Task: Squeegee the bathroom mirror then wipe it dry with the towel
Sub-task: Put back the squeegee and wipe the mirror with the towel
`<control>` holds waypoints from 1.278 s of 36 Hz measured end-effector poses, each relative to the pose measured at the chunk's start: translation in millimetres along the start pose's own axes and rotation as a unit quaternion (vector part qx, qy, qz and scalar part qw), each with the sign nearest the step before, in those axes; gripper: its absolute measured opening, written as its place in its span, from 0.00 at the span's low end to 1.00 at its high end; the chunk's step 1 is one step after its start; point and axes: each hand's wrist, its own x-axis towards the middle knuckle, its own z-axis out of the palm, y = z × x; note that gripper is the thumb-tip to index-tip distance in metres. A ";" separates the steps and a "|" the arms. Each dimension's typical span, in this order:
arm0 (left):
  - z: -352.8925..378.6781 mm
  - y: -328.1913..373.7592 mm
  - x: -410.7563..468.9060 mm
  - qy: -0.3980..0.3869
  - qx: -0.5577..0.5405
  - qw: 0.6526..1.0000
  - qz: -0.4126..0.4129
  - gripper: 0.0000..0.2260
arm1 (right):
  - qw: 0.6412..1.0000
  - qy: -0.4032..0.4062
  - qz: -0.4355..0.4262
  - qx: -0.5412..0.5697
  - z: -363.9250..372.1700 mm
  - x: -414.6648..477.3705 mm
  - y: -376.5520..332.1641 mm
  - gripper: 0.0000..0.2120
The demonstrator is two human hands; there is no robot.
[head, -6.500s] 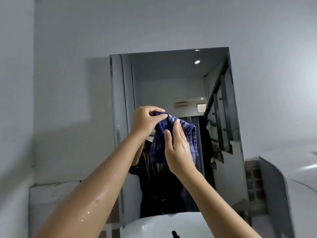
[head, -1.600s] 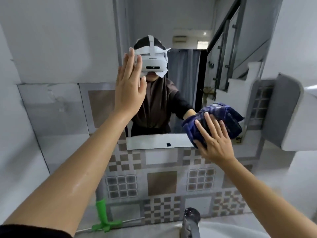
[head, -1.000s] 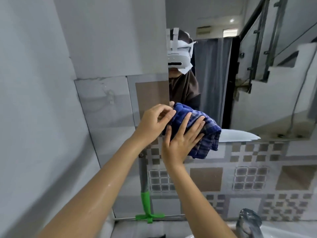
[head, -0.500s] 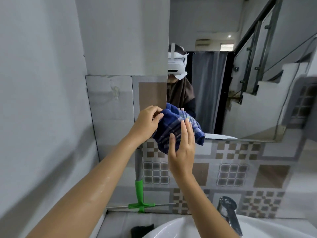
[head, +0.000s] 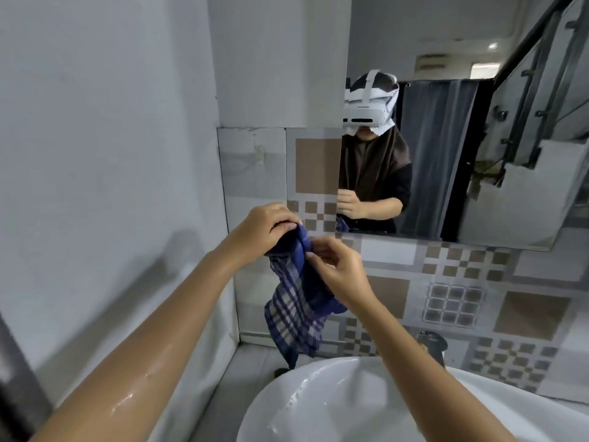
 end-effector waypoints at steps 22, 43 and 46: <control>-64.6 -55.9 81.8 0.325 0.037 0.938 -0.114 0.09 | 0.968 0.129 -0.093 -0.193 28.5 190.4 -86.5 0.04; -57.2 -119.0 109.3 0.312 -0.122 0.930 -0.148 0.05 | 0.962 0.103 -0.165 -0.194 54.2 226.8 -39.4 0.08; -56.4 -111.5 103.1 0.259 -0.240 0.920 -0.172 0.06 | 0.976 0.101 -0.130 -0.142 54.8 216.1 -42.4 0.09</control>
